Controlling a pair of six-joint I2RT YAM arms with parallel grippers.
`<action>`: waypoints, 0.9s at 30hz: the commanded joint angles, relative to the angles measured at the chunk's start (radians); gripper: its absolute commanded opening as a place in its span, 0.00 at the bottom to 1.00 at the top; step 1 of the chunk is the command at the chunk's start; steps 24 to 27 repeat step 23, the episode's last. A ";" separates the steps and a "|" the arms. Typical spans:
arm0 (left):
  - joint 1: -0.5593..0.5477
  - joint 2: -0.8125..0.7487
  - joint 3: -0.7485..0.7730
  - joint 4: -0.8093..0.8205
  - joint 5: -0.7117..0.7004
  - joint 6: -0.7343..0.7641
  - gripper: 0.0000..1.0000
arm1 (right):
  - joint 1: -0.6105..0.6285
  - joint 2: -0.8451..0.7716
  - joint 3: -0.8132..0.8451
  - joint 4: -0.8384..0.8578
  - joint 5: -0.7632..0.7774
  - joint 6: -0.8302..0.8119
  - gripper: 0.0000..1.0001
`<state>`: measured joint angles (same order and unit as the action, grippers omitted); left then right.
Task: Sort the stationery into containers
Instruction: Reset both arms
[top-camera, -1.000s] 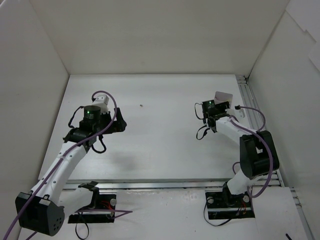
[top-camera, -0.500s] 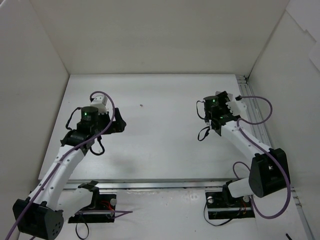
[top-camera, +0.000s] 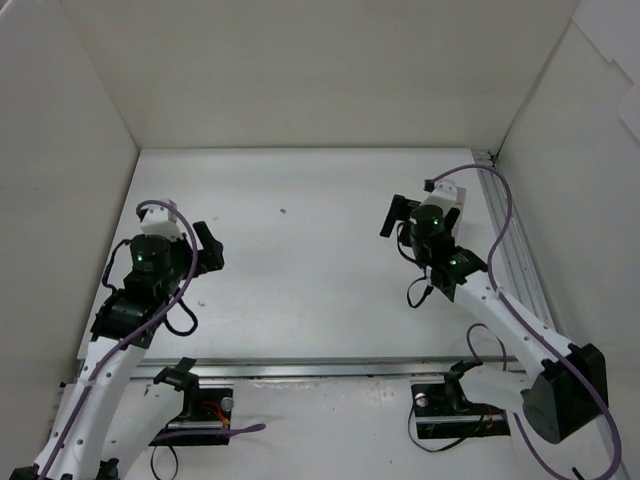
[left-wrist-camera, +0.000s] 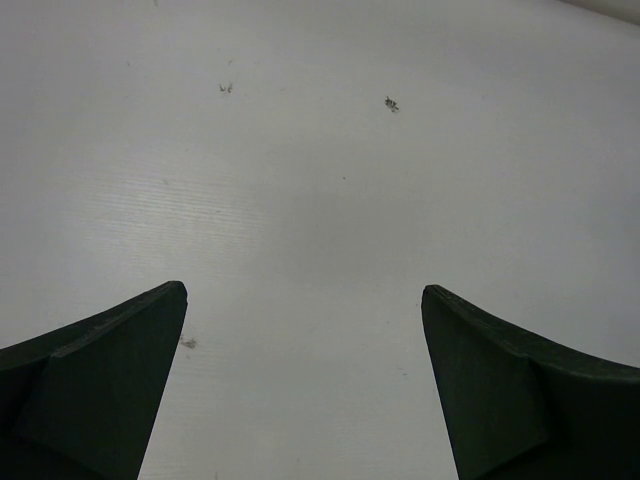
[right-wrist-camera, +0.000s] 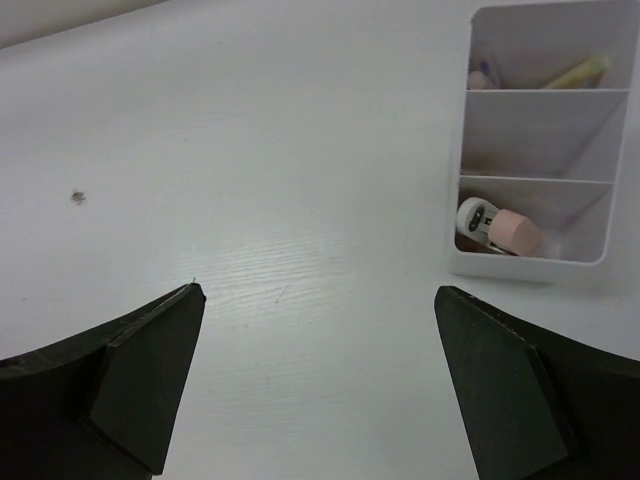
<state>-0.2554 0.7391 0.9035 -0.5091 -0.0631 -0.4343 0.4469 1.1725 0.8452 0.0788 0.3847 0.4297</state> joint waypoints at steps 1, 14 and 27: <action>-0.016 -0.033 0.005 0.018 -0.076 -0.023 1.00 | 0.004 -0.125 -0.018 0.121 -0.205 -0.115 0.98; -0.016 -0.049 0.003 0.014 -0.069 -0.023 1.00 | 0.004 -0.224 0.009 -0.024 -0.239 -0.169 0.98; -0.016 -0.066 -0.003 0.023 -0.043 -0.023 1.00 | 0.004 -0.274 -0.032 0.016 -0.228 -0.172 0.98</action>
